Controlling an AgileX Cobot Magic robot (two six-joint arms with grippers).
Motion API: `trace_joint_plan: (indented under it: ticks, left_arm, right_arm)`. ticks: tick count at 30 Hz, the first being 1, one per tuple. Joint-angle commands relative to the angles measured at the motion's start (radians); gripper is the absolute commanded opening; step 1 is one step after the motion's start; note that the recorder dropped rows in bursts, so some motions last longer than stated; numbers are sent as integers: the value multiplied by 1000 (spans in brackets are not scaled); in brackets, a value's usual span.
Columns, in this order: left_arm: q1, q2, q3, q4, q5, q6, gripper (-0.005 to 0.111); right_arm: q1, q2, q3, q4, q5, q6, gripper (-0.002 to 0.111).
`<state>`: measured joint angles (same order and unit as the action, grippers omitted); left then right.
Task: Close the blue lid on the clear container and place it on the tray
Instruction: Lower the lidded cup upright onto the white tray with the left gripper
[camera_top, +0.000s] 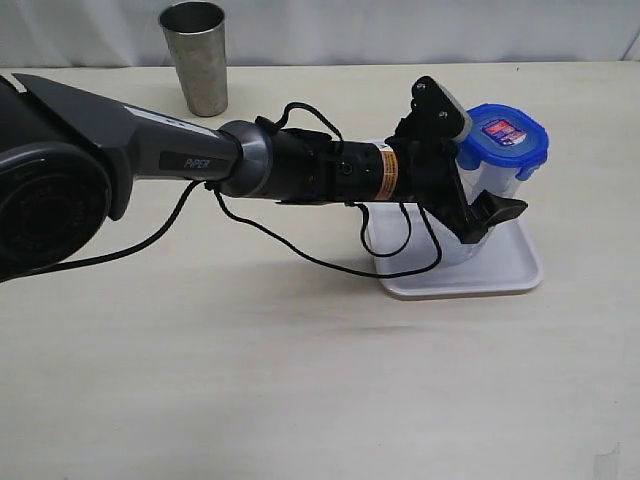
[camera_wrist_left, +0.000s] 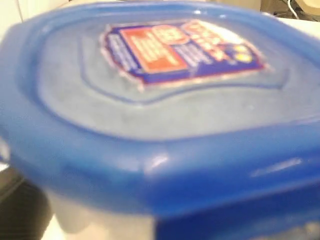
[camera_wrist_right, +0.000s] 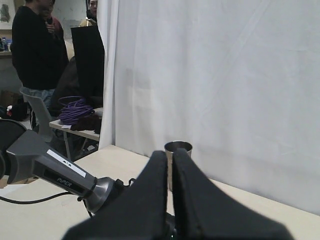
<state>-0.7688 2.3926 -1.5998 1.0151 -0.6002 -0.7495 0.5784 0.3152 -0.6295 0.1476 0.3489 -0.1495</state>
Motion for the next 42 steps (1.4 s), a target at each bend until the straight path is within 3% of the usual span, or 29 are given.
trace_joint_plan:
  ticks: [1,12,19,25,33,36,42]
  left_arm:
    - [0,-8,-9,-14,-10,-10,91]
    - [13,-8,-9,18,78,-20,90]
    - [14,-8,-9,114,66,-38,90]
    - [14,-8,-9,110,69,-86,91]
    - [14,-8,-9,120,99,-102,105]
    - [16,-11,-9,262,91,-144,105]
    - [30,-40,-9,397,140,-339,105]
  right_arm:
    - [-6,-3,5,-7,-9,-10,4]
    - [-6,-3,5,-7,-7,-12,4]
    - [-6,-3,5,-7,-7,-14,4]
    - [-6,-3,5,-7,-7,-14,4]
    - [-6,-3,5,-7,-7,-14,4]
    - [-6,-3,5,-7,-5,-14,4]
    - [-6,-3,5,-7,-5,-14,4]
